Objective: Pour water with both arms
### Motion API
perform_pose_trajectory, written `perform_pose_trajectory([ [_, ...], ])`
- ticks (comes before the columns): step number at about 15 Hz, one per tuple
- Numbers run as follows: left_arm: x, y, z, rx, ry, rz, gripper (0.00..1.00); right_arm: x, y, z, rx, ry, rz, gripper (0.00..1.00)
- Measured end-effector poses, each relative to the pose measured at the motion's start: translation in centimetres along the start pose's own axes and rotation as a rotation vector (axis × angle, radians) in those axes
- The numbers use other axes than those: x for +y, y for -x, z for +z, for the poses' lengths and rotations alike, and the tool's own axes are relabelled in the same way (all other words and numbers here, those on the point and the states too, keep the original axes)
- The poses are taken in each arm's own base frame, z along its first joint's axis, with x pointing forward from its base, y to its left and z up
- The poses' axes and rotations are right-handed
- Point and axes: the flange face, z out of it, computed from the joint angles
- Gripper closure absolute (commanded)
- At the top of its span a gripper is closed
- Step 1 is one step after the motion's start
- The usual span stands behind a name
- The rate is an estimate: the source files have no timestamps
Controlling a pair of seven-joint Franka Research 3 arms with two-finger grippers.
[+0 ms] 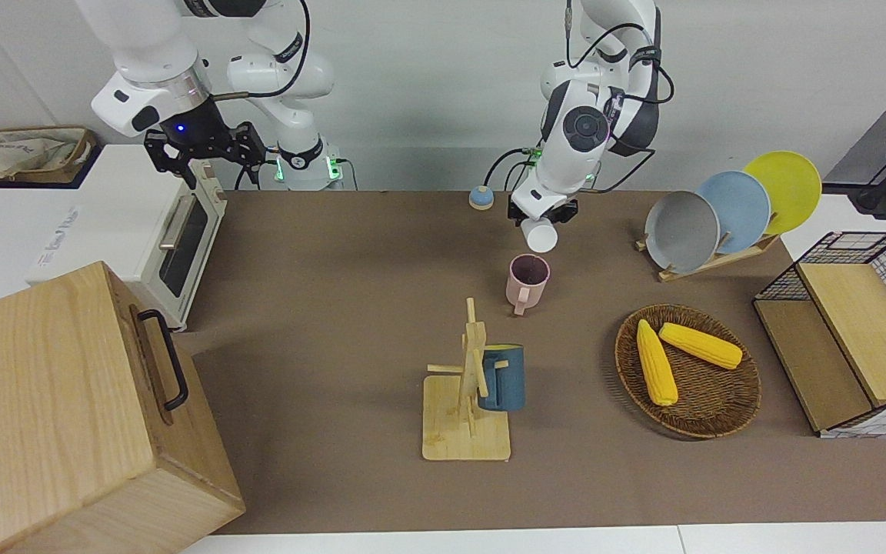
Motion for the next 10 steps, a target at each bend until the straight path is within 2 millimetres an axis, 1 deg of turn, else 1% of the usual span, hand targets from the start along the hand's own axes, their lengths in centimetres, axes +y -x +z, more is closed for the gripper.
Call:
perform_pose_trajectory([
  [10,0.14,0.09,-0.56,-0.018,-0.002,0.003,1.00,0.00,0.00,0.00,0.000,0.000,0.000,0.007],
])
